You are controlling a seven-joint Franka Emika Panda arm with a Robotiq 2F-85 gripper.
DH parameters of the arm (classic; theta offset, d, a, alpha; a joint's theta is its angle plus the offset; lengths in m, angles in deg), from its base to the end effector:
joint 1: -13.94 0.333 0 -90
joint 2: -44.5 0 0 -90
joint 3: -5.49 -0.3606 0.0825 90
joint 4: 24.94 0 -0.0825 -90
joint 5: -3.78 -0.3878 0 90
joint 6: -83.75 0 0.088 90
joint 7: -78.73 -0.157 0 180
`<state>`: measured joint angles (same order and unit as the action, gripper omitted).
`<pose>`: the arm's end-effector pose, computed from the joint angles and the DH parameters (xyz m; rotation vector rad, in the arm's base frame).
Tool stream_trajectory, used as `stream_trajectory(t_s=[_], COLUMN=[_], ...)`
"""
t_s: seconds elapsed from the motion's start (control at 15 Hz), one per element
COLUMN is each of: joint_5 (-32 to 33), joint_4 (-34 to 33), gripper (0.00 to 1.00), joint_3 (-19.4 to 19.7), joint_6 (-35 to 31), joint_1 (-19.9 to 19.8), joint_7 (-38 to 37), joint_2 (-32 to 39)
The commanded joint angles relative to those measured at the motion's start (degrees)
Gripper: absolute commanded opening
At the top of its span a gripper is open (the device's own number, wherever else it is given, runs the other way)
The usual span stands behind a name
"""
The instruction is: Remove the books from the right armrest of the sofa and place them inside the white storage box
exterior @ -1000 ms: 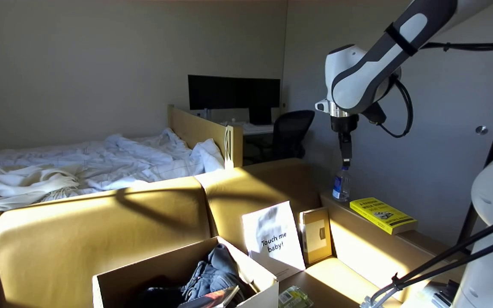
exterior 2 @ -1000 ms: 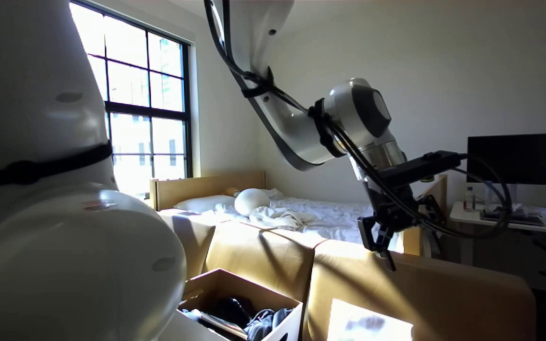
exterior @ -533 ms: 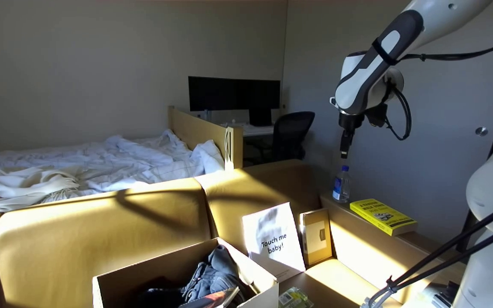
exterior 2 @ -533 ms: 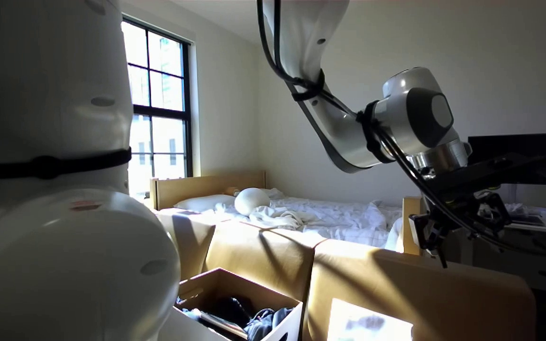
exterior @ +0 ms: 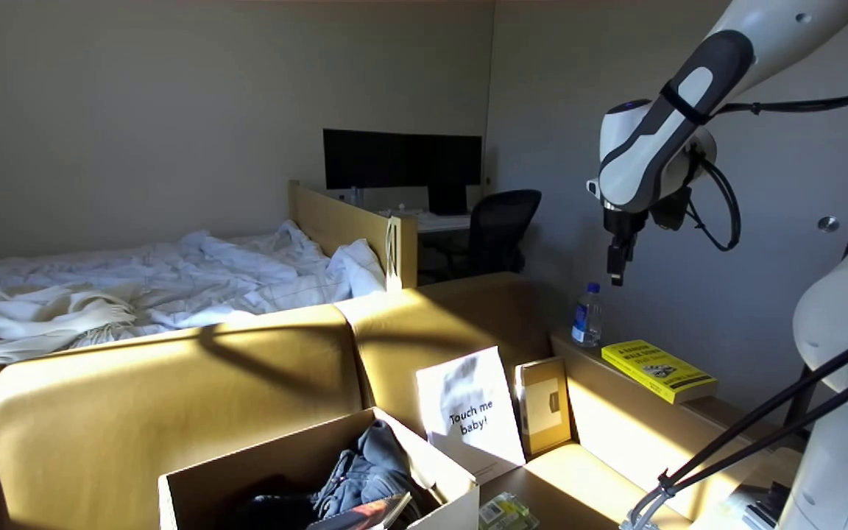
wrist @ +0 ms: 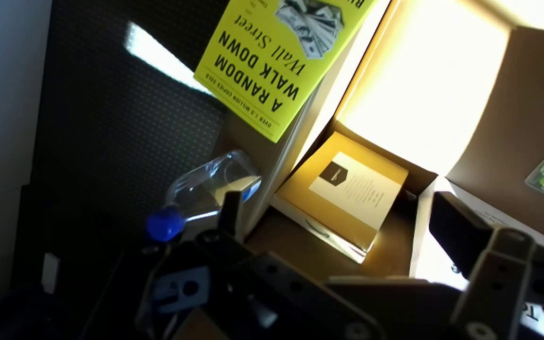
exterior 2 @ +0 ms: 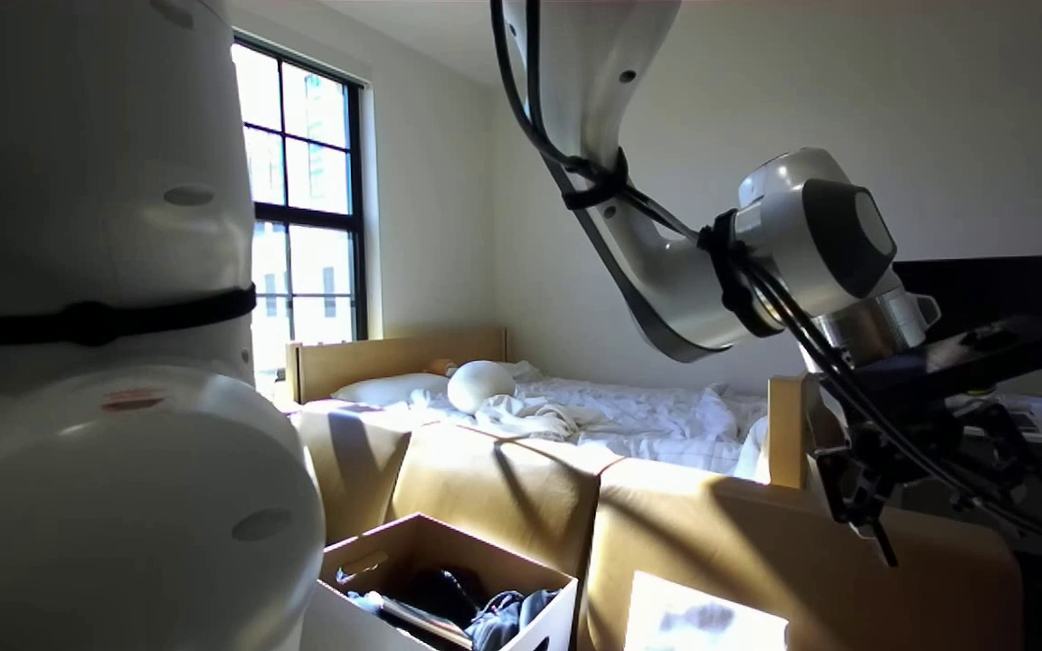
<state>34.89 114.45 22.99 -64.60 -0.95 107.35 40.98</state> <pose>0.4287 -0.2764 0.3420 2.7177 0.5052 0.0333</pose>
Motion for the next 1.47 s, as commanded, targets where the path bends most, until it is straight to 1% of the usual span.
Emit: stream_trajectory(t_s=[0.0, 0.07, 0.13, 0.2, 0.27, 0.33, 0.4, 0.53, 0.6, 0.73, 0.87, 1.0, 1.13, 1.27, 1.33, 1.4], joint_5=[0.02, 0.33, 7.60, 10.75, 16.42, 21.16, 26.10, 35.20, 38.79, 46.41, 50.74, 55.03, 61.50, 66.97, 62.63, 64.21], joint_4=[8.18, 10.03, 11.48, 12.27, 10.63, 8.84, 8.03, 6.50, 6.43, 8.81, 10.63, 10.74, 9.58, 8.62, 9.64, 8.88], gripper=[1.00, 1.00, 1.00, 1.00, 1.00, 1.00, 1.00, 1.00, 1.00, 1.00, 1.00, 1.00, 1.00, 1.00, 1.00, 1.00], joint_3=[-0.26, -0.35, -0.40, -0.13, 1.02, 1.69, 2.12, 3.11, 3.06, 2.95, 2.71, 2.13, 1.05, -0.78, -0.61, -1.19], joint_6=[-0.21, -0.56, -3.67, -4.94, -5.04, -4.13, -4.24, -2.20, -0.70, 1.37, 1.13, -0.19, 0.09, 1.81, 0.61, 0.75], joint_1=[-0.84, -0.91, -1.74, -2.01, -3.08, -3.37, -3.43, -3.83, -3.68, -3.32, -3.22, -2.99, -2.38, -1.67, -3.34, -3.04], joint_7=[-1.75, -2.27, -9.88, -13.43, -18.45, -23.33, -28.45, -37.68, -42.20, -50.43, -57.93, -64.27, -71.82, -75.90, -71.78, -73.27], joint_2=[0.52, 1.28, 2.24, 3.30, 4.70, 5.48, 5.71, 5.48, 6.29, 8.13, 11.21, 14.72, 16.79, 15.02, 15.93, 15.89])
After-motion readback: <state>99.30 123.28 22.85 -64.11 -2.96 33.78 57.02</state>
